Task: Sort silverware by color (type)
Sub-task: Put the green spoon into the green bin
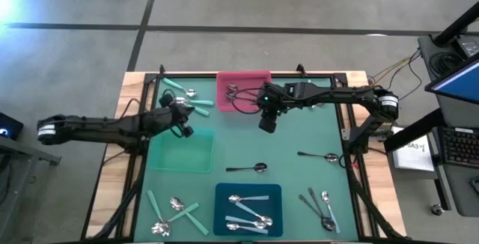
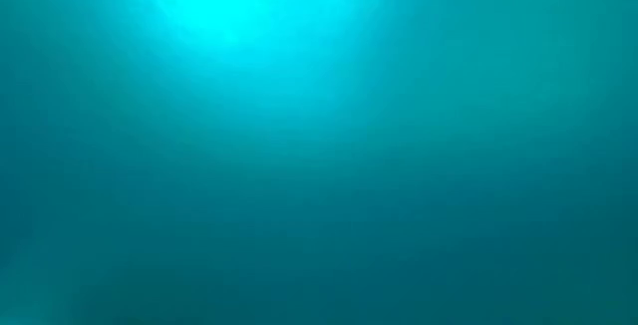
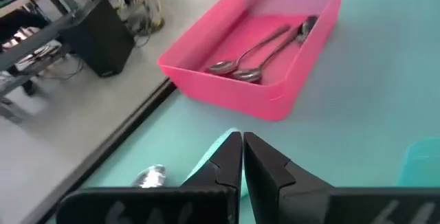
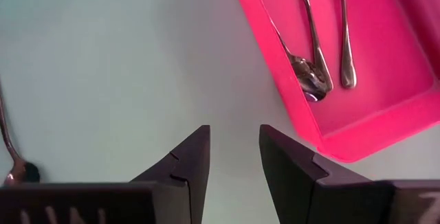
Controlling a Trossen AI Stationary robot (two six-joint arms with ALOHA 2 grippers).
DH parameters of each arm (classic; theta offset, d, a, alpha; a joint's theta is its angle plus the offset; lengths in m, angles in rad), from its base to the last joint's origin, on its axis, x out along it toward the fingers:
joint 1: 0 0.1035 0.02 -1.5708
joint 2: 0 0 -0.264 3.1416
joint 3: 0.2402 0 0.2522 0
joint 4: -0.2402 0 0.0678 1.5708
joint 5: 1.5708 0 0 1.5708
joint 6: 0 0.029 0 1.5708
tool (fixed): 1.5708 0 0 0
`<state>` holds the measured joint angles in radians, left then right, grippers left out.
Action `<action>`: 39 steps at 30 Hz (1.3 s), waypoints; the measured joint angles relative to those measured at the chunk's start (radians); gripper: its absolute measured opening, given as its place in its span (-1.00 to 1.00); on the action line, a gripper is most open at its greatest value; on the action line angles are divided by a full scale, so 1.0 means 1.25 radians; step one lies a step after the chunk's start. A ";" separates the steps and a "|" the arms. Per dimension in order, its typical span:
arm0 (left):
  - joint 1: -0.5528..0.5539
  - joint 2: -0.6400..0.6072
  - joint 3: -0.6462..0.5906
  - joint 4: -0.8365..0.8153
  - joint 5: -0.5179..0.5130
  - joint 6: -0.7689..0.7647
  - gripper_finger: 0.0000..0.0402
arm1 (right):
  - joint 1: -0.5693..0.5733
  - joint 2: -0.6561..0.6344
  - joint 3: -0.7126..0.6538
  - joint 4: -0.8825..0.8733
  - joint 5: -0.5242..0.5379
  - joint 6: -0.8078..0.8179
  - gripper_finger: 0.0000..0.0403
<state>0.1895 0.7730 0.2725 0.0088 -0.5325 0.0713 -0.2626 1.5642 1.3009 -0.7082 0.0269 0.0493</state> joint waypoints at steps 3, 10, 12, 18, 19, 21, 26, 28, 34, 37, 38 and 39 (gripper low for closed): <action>0.033 0.055 0.076 -0.120 0.013 0.026 -1.00 | 0.000 0.000 -0.001 0.000 0.000 -0.028 -0.42; 0.167 0.191 0.174 -0.276 0.290 0.094 -1.00 | 0.000 0.001 -0.001 0.002 0.001 -0.054 -0.39; 0.198 0.225 0.192 -0.277 0.320 0.136 -1.00 | 0.000 0.001 -0.001 0.002 0.001 -0.055 -0.38; 0.262 0.331 0.223 -0.294 0.350 0.161 -1.00 | 0.000 0.001 -0.001 0.002 0.001 -0.060 -0.35; 0.264 0.349 0.223 -0.293 0.350 0.160 -0.99 | 0.000 0.001 -0.001 0.001 0.001 -0.063 -0.35; 0.264 0.384 0.227 -0.281 0.350 0.160 -0.94 | 0.000 0.001 -0.001 -0.003 0.001 -0.075 -0.35; 0.263 0.458 0.249 -0.252 0.350 0.164 -0.73 | 0.000 0.001 -0.001 -0.025 0.001 -0.100 -0.34; 0.263 0.479 0.267 -0.251 0.350 0.190 -0.64 | 0.000 0.001 -0.001 -0.031 0.001 -0.104 -0.34; 0.263 0.541 0.316 -0.253 0.351 0.259 -0.47 | 0.000 0.001 -0.001 -0.034 0.001 -0.104 -0.34; 0.266 0.579 0.330 -0.253 0.351 0.283 -0.44 | 0.000 0.001 -0.001 -0.034 0.001 -0.112 -0.34; 0.266 0.592 0.334 -0.252 0.341 0.290 -0.44 | 0.000 0.001 -0.001 -0.034 0.001 -0.113 -0.34; 0.266 0.602 0.338 -0.252 0.337 0.294 -0.44 | 0.000 0.001 -0.001 -0.034 0.001 -0.113 -0.34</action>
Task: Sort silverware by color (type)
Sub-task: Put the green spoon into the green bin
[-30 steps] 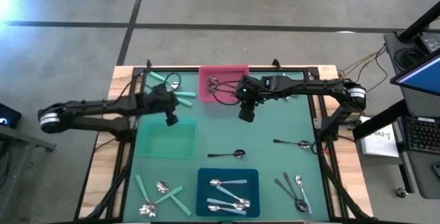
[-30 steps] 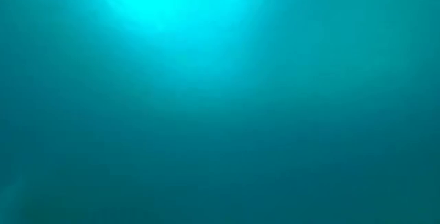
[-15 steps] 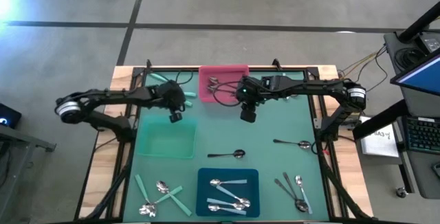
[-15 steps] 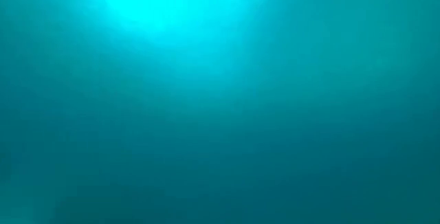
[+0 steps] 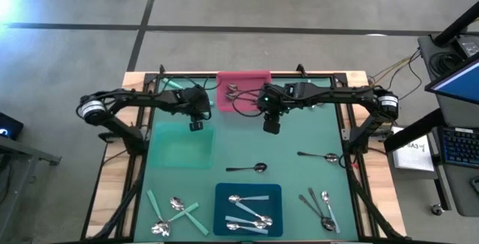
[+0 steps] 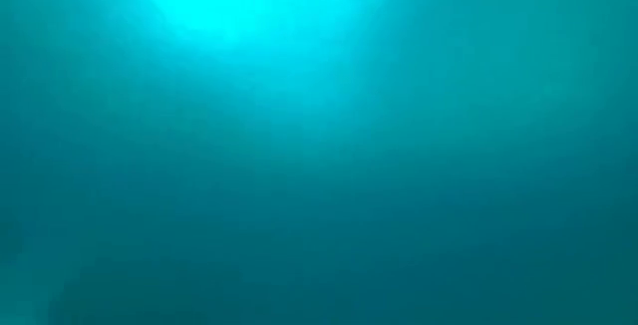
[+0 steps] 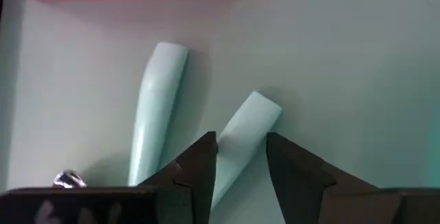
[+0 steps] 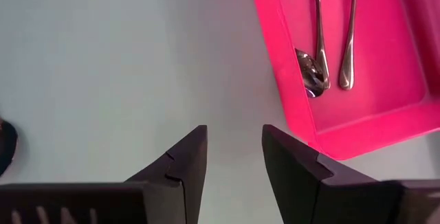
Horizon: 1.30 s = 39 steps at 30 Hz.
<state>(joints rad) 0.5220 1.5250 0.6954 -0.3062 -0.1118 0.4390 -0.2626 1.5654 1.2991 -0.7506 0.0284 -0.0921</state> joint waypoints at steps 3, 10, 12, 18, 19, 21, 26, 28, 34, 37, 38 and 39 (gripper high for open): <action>-0.001 0.030 0.015 0.000 -0.032 0.003 -0.44 | 0.000 0.000 -0.001 -0.001 0.000 -0.007 -0.34; 0.002 0.065 0.043 -0.044 -0.026 0.007 -0.45 | 0.000 0.000 -0.007 -0.001 0.000 -0.010 -0.34; 0.002 0.071 0.045 -0.058 -0.019 0.007 -0.48 | 0.000 0.000 -0.011 -0.002 0.000 -0.006 -0.34; 0.002 0.071 0.038 -0.071 -0.007 -0.031 -0.68 | 0.000 0.000 -0.031 0.000 0.000 -0.005 -0.34; 0.002 0.067 0.038 -0.077 -0.005 -0.038 -0.69 | 0.000 0.000 -0.034 0.000 0.000 -0.005 -0.34; 0.002 0.055 0.040 -0.085 -0.001 -0.045 -0.69 | 0.000 0.000 -0.039 0.000 0.000 -0.001 -0.34; 0.000 0.016 0.054 -0.149 0.008 -0.048 -0.69 | 0.000 0.000 -0.048 0.000 0.000 0.011 -0.34; -0.003 -0.007 0.067 -0.170 0.008 -0.048 -0.69 | 0.000 0.000 -0.049 0.000 0.000 0.011 -0.34; -0.022 -0.080 0.074 -0.192 0.062 -0.072 -0.69 | 0.000 0.000 -0.049 0.001 0.000 0.011 -0.34; -0.048 -0.129 0.073 -0.196 0.065 -0.075 -0.69 | 0.000 0.000 -0.049 0.002 0.000 0.011 -0.34; -0.059 -0.150 0.073 -0.195 0.065 -0.075 -0.69 | 0.000 0.000 -0.049 0.003 0.000 0.011 -0.34; -0.069 -0.171 0.074 -0.195 0.065 -0.080 -0.69 | 0.000 0.000 -0.049 0.004 0.000 0.011 -0.34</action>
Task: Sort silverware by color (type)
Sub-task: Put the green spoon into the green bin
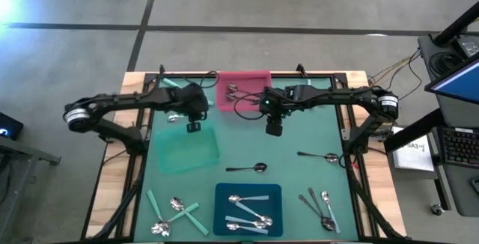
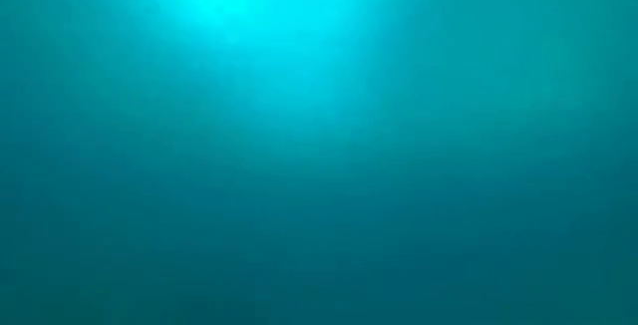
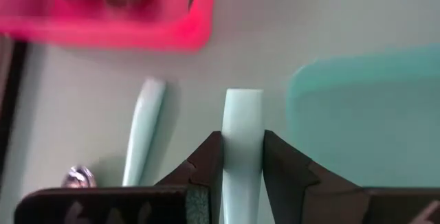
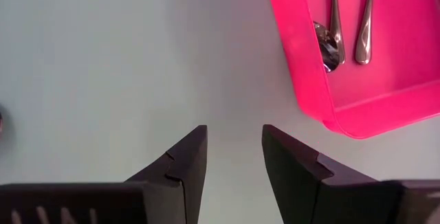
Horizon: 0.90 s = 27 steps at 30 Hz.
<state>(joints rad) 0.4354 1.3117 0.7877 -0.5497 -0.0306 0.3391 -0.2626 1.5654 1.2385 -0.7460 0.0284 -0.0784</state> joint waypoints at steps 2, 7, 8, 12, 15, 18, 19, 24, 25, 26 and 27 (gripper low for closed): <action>-0.024 -0.039 0.002 0.000 0.004 -0.027 -0.69 | 0.000 0.000 0.000 0.000 0.000 0.000 -0.34; -0.111 -0.131 0.001 0.007 0.068 -0.136 -0.69 | 0.000 0.000 0.000 0.003 0.000 0.000 -0.34; -0.131 -0.141 -0.002 0.006 0.071 -0.170 -0.68 | 0.000 0.000 0.000 0.004 0.000 0.000 -0.34; -0.220 -0.146 -0.015 -0.041 0.088 -0.280 -0.59 | 0.000 0.000 0.000 0.019 0.000 0.006 -0.34; -0.289 -0.132 -0.015 -0.071 0.082 -0.285 -0.60 | 0.000 0.000 0.000 0.023 0.000 0.003 -0.34; -0.335 -0.120 -0.015 -0.071 0.028 -0.274 -0.65 | 0.000 0.000 0.000 0.025 0.000 0.002 -0.34; -0.343 -0.117 -0.015 -0.073 0.015 -0.272 -0.68 | 0.000 0.000 0.000 0.026 0.000 0.002 -0.34; -0.349 -0.116 0.024 -0.095 0.003 -0.271 -0.69 | 0.000 0.000 0.000 0.027 0.000 0.009 -0.34; -0.349 -0.117 0.043 -0.104 0.003 -0.268 -0.69 | 0.000 0.000 0.000 0.027 0.000 0.012 -0.34; -0.350 -0.118 0.064 -0.113 0.002 -0.263 -0.69 | 0.000 0.000 0.000 0.027 0.000 0.016 -0.34; -0.351 -0.118 0.087 -0.123 0.003 -0.263 -0.69 | 0.000 0.000 0.000 0.027 0.000 0.020 -0.34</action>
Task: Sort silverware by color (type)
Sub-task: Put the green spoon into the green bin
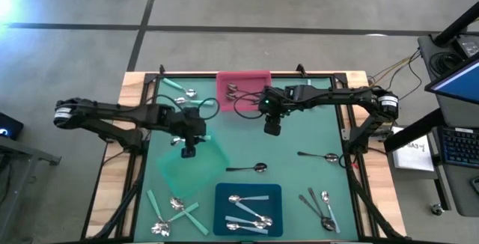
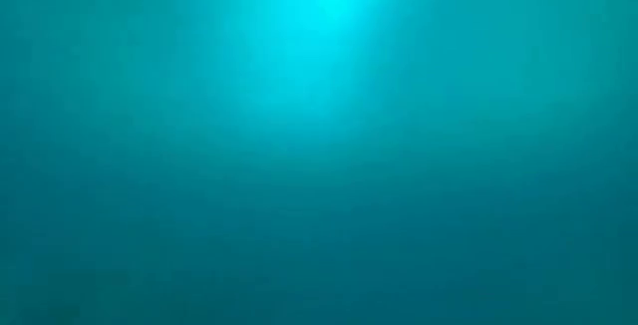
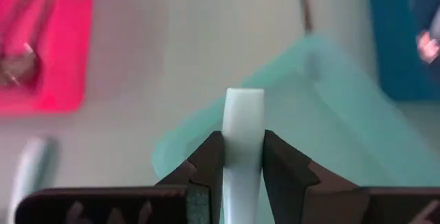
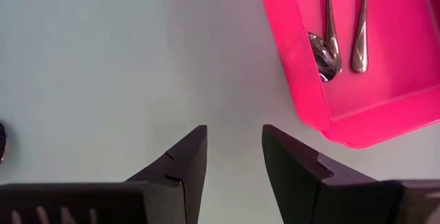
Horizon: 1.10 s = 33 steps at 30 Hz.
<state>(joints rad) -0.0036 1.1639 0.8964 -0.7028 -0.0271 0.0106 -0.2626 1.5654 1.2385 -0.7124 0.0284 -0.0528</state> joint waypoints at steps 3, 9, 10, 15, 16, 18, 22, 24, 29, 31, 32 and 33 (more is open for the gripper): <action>-0.004 0.000 0.057 -0.018 0.043 -0.039 -0.69 | 0.000 0.000 0.000 0.000 0.000 0.000 -0.34; -0.039 0.023 0.072 -0.042 0.142 -0.148 -0.68 | 0.000 0.000 -0.006 0.000 0.000 -0.007 -0.34; -0.043 0.029 0.068 -0.052 0.142 -0.162 -0.68 | 0.000 0.000 -0.007 0.001 0.000 -0.010 -0.34; -0.055 0.067 0.042 -0.060 0.151 -0.259 -0.68 | 0.000 0.000 -0.013 0.004 0.000 -0.021 -0.34; -0.056 0.076 0.034 -0.055 0.163 -0.273 -0.68 | 0.000 0.000 -0.014 0.003 0.000 -0.022 -0.34; -0.060 0.096 0.015 -0.050 0.174 -0.290 -0.67 | 0.000 0.000 -0.018 0.004 0.000 -0.026 -0.34; -0.064 0.138 -0.013 -0.046 0.179 -0.295 -0.67 | 0.000 0.000 -0.031 0.006 0.000 -0.039 -0.34; -0.063 0.162 -0.021 -0.047 0.179 -0.294 -0.67 | 0.000 0.000 -0.040 0.006 0.000 -0.043 -0.34; -0.063 0.220 -0.028 -0.035 0.179 -0.291 -0.66 | 0.000 0.000 -0.068 0.012 0.000 -0.042 -0.34; -0.063 0.245 -0.028 -0.023 0.178 -0.288 -0.66 | 0.000 0.000 -0.080 0.013 0.000 -0.042 -0.34; -0.063 0.258 -0.028 -0.021 0.178 -0.281 -0.66 | 0.000 0.000 -0.086 0.015 0.000 -0.042 -0.34; -0.063 0.271 -0.028 -0.023 0.177 -0.275 -0.66 | 0.000 0.000 -0.093 0.018 0.000 -0.042 -0.34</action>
<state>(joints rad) -0.0826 1.5031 0.8616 -0.7315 0.1947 -0.3329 -0.2625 1.5654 1.1216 -0.6896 0.0283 -0.1055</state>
